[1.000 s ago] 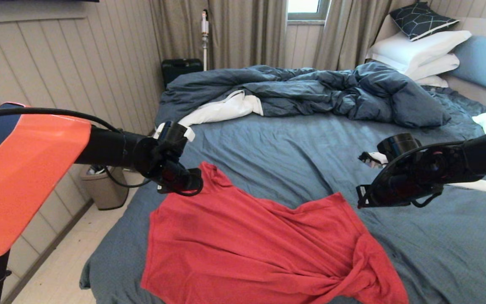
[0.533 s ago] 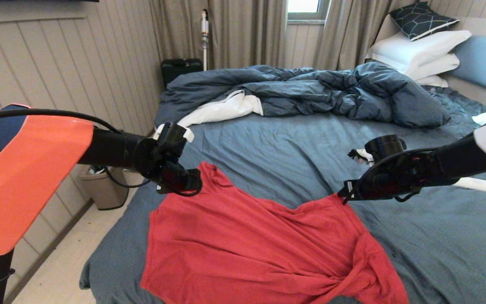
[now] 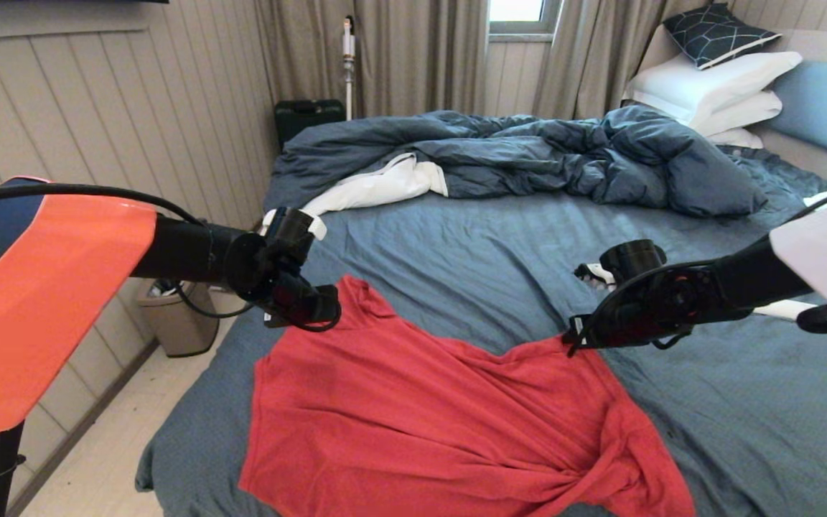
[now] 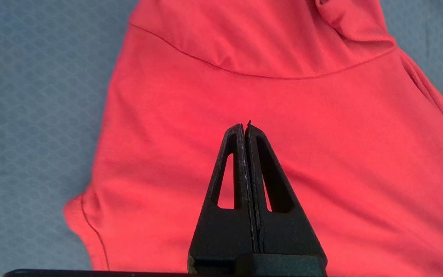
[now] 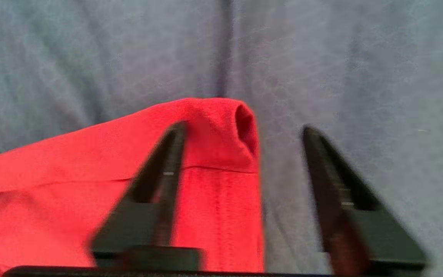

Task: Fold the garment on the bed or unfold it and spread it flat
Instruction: Unford the red T-shirt

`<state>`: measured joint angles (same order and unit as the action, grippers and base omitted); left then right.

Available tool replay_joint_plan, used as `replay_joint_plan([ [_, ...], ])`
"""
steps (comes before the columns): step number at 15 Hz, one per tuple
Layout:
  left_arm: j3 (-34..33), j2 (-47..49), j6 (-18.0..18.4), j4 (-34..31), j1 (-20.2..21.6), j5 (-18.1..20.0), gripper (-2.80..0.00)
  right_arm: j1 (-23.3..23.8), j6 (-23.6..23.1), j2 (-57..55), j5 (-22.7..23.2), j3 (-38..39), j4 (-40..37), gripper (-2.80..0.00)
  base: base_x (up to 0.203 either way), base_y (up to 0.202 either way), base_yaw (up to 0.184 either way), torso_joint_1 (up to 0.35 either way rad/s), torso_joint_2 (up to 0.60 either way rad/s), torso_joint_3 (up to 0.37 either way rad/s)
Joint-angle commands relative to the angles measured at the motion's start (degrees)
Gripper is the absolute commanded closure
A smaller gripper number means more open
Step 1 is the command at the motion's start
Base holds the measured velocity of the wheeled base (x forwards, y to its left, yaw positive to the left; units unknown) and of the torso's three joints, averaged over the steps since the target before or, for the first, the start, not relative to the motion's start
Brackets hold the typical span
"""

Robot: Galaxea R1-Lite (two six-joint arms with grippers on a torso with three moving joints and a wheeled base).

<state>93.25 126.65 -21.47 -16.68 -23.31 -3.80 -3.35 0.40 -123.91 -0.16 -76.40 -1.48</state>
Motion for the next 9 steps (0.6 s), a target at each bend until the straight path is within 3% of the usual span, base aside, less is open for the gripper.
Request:
replay_joint_plan([
  [1, 0.0, 0.5, -0.2, 0.0, 0.0, -0.1, 0.00, -0.1, 0.0, -1.0, 0.0, -0.2, 0.0, 0.00, 0.000, 0.000, 0.000, 0.000, 0.00, 0.000],
  [9, 0.5, 1.0, 0.0, 0.2, 0.9, -0.1, 0.00, 0.1, 0.5, 0.6, 0.0, -1.6, 0.0, 0.00, 0.000, 0.000, 0.000, 0.000, 0.00, 0.000],
])
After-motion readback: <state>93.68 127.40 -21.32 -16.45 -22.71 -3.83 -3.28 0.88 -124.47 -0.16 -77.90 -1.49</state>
